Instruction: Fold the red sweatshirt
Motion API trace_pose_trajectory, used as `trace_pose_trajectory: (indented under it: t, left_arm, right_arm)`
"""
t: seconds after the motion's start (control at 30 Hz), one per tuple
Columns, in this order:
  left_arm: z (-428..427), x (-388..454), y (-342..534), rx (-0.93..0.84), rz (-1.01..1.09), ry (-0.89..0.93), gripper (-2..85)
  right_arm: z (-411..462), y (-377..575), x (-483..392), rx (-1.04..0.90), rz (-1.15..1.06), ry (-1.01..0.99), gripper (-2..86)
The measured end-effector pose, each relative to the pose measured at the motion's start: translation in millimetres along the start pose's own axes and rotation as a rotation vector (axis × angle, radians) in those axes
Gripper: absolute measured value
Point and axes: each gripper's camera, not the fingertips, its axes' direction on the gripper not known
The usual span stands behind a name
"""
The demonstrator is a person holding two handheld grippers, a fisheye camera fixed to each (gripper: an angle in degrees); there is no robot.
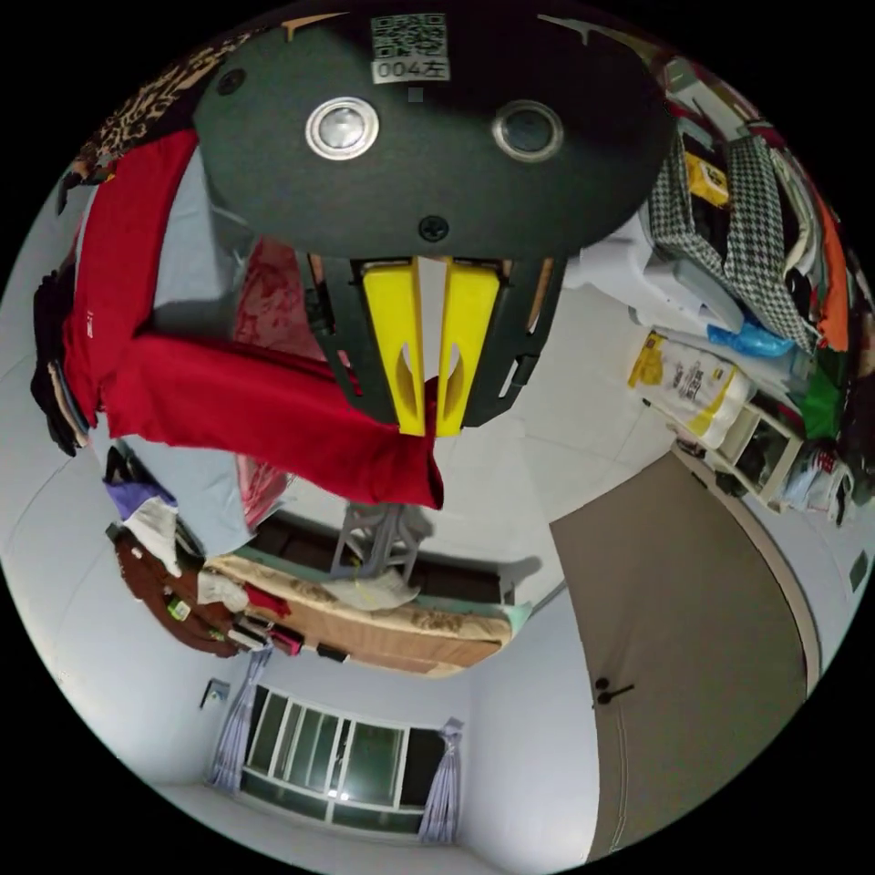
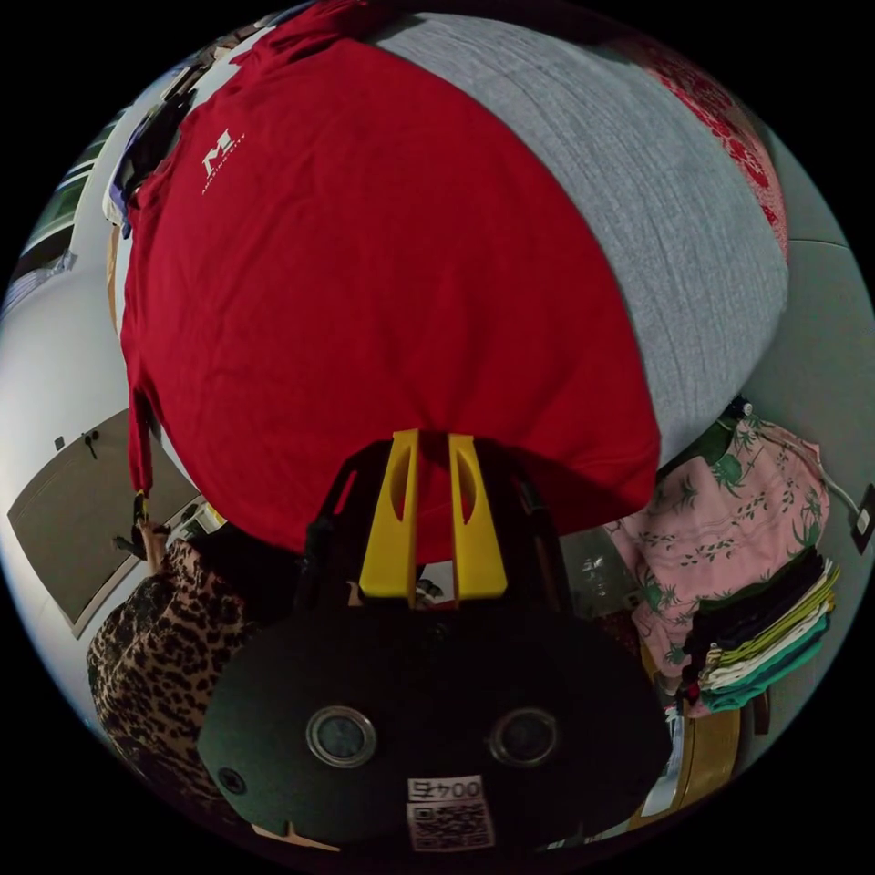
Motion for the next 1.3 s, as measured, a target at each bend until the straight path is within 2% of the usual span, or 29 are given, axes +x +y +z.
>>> trace_pose_trajectory:
  t: [0.13, 0.27, 0.37, 0.5, 0.57, 0.7, 0.8, 1.07, 1.17, 1.3]
  left_arm:
    - [47.2, -22.3, 14.6, -0.132, -0.102, 0.107, 4.3]
    - [46.1, -42.7, 11.2, -0.053, -0.168, 0.189, 7.5]
    - [43.0, 3.4, -18.0, 0.042, 0.008, 0.329, 7.7]
    - [74.0, 123.9, -61.5, 0.032, 0.287, 0.586, 8.6]
    - [90.1, 179.4, -75.0, 0.018, 0.409, 0.608, 9.3]
    - [134.7, 281.9, -94.3, -0.059, 0.646, 0.567, 10.9]
    - [165.2, 322.7, -95.9, -0.100, 0.745, 0.483, 11.8]
    - [237.1, 348.8, -69.3, -0.236, 0.819, 0.477, 9.5]
    - [246.0, 343.2, -59.2, -0.211, 0.812, 0.473, 5.5]
    - [237.5, 334.5, -32.0, -0.015, 0.766, 0.331, 3.0]
  right_arm:
    - [-0.4, 3.8, 0.3, 0.010, -0.001, 0.002, 6.2]
    - [-1.1, 8.2, 2.4, 0.021, 0.000, -0.008, 6.3]
    - [-1.7, 11.4, 3.2, 0.030, -0.005, -0.012, 6.2]
    - [-2.7, 13.1, 0.5, 0.027, -0.015, 0.001, 6.3]
    - [-3.0, 14.1, -2.5, 0.026, -0.023, 0.018, 6.3]
    - [-4.3, 15.7, -9.3, 0.022, -0.028, 0.051, 6.3]
    - [-5.5, 16.4, -14.0, 0.017, -0.028, 0.072, 6.3]
    - [-10.7, 21.5, -19.2, 0.019, -0.019, 0.085, 6.3]
    - [-13.5, 24.7, -19.2, 0.024, -0.017, 0.080, 6.3]
    - [-18.2, 27.2, -17.9, 0.018, -0.013, 0.065, 6.2]
